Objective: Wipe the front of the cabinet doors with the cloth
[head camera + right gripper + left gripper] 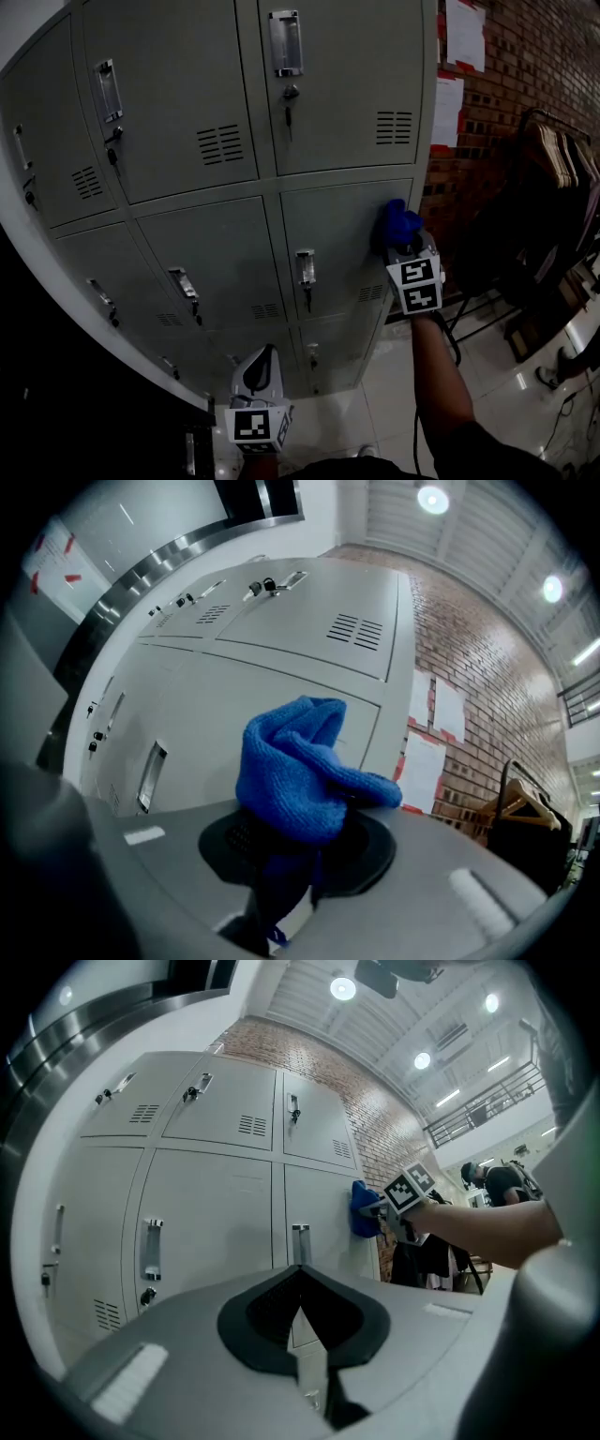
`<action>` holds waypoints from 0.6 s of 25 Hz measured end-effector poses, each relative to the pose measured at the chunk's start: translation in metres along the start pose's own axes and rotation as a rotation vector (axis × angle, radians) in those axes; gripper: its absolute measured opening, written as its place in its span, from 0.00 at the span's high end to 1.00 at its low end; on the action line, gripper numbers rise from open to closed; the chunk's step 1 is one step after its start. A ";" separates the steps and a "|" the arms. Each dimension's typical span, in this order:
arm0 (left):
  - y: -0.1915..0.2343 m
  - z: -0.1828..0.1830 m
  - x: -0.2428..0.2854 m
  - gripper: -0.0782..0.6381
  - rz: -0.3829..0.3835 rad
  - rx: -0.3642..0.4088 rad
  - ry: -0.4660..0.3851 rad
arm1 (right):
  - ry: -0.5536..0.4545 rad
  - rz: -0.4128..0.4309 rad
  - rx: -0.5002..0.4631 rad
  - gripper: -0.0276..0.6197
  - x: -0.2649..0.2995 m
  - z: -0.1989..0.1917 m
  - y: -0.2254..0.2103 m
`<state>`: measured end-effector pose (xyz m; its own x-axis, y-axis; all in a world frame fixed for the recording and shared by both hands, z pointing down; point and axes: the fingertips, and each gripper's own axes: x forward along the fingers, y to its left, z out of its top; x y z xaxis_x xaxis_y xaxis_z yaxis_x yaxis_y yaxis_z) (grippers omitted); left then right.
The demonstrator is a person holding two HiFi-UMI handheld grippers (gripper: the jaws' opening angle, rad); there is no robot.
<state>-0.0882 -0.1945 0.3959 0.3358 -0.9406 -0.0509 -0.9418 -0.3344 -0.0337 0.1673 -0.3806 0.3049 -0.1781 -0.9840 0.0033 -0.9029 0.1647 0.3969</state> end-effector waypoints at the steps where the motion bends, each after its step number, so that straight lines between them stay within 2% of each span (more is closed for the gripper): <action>1: 0.000 0.000 0.000 0.87 0.000 0.000 0.001 | 0.005 -0.009 0.003 0.82 -0.001 -0.003 -0.005; 7: -0.006 -0.006 0.002 0.87 -0.020 0.002 0.003 | 0.025 -0.049 -0.028 0.82 -0.003 -0.015 -0.025; 10: -0.006 -0.003 0.001 0.87 -0.016 -0.001 0.006 | 0.030 -0.058 -0.006 0.82 -0.007 -0.017 -0.025; 12: -0.006 -0.004 0.003 0.87 -0.018 -0.004 0.007 | 0.008 -0.031 0.020 0.82 -0.011 -0.011 -0.009; 15: -0.009 -0.003 0.007 0.87 -0.032 -0.004 0.001 | -0.040 0.047 0.041 0.82 -0.013 0.001 0.045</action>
<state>-0.0775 -0.1983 0.3986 0.3656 -0.9295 -0.0486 -0.9307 -0.3644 -0.0316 0.1290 -0.3608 0.3221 -0.2355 -0.9717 -0.0161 -0.9083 0.2142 0.3592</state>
